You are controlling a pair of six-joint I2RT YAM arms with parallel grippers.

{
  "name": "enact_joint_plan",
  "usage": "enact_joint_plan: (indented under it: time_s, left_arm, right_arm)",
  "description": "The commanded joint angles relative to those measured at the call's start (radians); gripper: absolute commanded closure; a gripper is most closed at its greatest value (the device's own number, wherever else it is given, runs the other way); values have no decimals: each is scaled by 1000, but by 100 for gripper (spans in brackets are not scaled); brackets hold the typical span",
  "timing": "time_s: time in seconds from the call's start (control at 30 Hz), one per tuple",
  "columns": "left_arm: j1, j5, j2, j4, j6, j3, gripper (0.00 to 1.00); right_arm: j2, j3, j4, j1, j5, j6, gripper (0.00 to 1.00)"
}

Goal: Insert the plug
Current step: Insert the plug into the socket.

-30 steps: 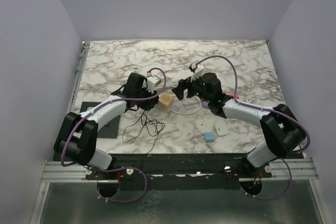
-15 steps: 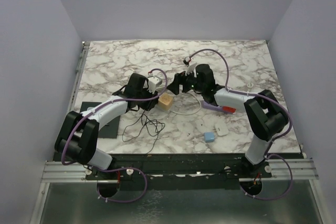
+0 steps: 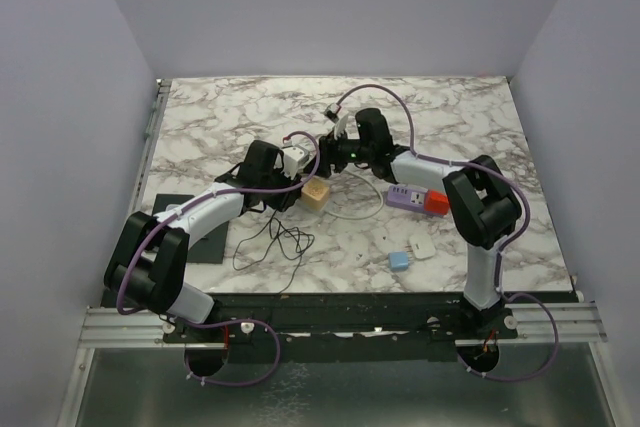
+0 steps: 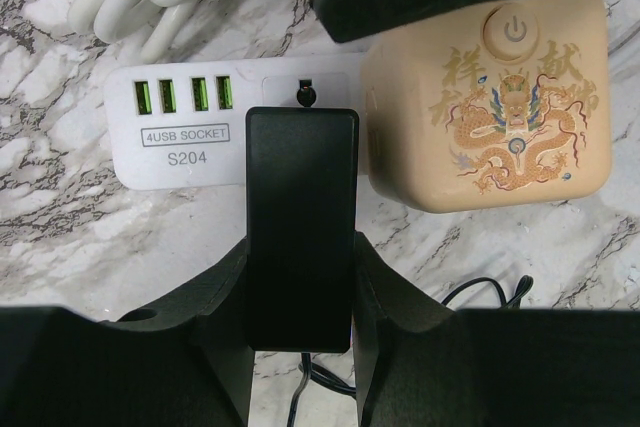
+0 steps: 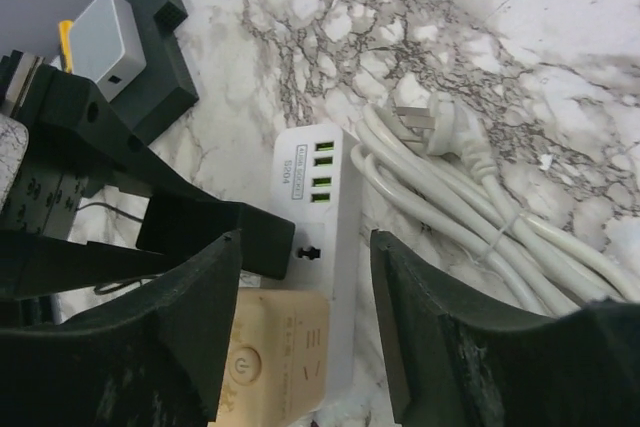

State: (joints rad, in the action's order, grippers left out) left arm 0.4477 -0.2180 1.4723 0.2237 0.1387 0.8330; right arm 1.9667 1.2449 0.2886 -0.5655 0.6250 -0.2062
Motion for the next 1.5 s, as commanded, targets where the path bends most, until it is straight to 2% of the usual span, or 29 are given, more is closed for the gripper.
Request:
enact_joint_plan:
  time_s: [0.0,0.13,0.23,0.3,0.53,0.83,1.03,1.27,1.47]
  left_arm:
    - [11,0,0,42,5,-19,100]
    - [11,2,5,45,10,-19,100]
    - [11,1,7,45,10,-17,100]
    - [12,3,8,44,10,-15,100]
    - [10,1,10,46,13,-9,100]
    - [13,-2,14,54,14,1,100]
    - [13,-4,21,54,14,8,100]
    - [14,-6,24,55,18,1,100]
    - [14,-4,21,55,22,-25,100]
  right_arm:
    - [37,43,-36,5,140,25,49]
    - [60,71,-13,7,236,-11,78]
    - [73,73,29,8,303,-54,91]
    - [83,70,71,7,353,-90,95]
    - [158,99,127,9,423,-183,99]
    - [212,133,193,8,442,-260,99]
    - [222,176,78,7,445,-193,99]
    - [260,299,-162,8,431,-52,99]
    - [251,274,-186,9,415,-21,100]
